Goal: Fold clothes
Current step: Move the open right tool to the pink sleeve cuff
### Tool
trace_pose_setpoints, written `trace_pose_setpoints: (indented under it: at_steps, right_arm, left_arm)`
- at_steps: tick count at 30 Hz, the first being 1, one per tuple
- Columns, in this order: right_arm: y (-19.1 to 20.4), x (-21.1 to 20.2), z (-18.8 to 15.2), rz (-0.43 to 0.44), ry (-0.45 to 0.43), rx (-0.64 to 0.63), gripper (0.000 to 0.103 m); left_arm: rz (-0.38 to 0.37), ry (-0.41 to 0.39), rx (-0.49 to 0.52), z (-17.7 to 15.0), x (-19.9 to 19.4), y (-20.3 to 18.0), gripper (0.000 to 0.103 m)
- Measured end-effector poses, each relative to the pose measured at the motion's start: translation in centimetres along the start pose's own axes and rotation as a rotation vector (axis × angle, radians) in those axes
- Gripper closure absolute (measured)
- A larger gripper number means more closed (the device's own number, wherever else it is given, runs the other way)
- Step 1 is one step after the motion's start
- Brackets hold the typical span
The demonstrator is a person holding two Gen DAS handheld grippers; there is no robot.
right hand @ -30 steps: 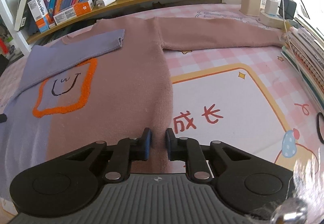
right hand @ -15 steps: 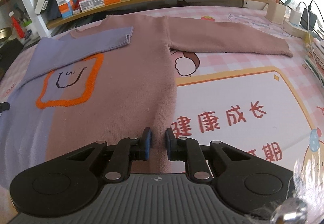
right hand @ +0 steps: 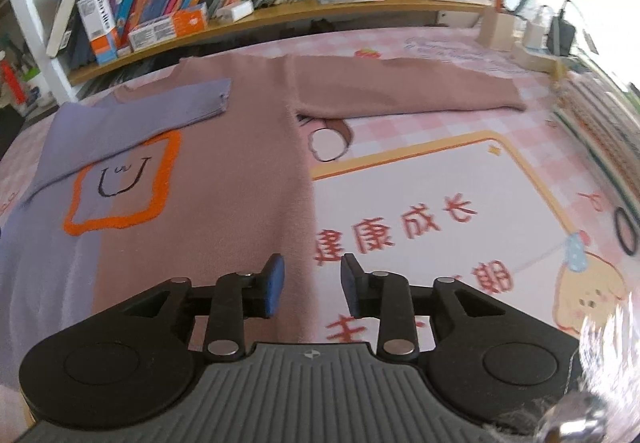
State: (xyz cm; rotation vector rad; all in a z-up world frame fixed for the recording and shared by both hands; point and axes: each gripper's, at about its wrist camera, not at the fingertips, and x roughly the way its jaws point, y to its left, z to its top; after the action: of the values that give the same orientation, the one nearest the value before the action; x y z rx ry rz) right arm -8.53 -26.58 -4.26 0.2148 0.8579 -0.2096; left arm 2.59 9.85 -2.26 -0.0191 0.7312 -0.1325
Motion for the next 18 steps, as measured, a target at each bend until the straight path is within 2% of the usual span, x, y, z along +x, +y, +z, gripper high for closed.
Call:
trace_pose_setpoints:
  at_steps: [8,13,18]
  right_arm:
    - [-3.4,-0.5,0.3,-0.073,-0.011,0.042,0.065]
    - [-5.6,0.0,1.9,-0.066,-0.033,0.039,0.065]
    - [-8.3,1.4,3.6,-0.047,-0.041,0.028,0.061]
  left_arm:
    - [-0.063,0.026,0.049,-1.4,-0.4,-3.2,0.023]
    - [-0.043,0.037,0.045,-2.1,-0.6,-4.6,0.022]
    - [0.012,0.038,0.021,-2.1,-0.5,-6.3,0.021]
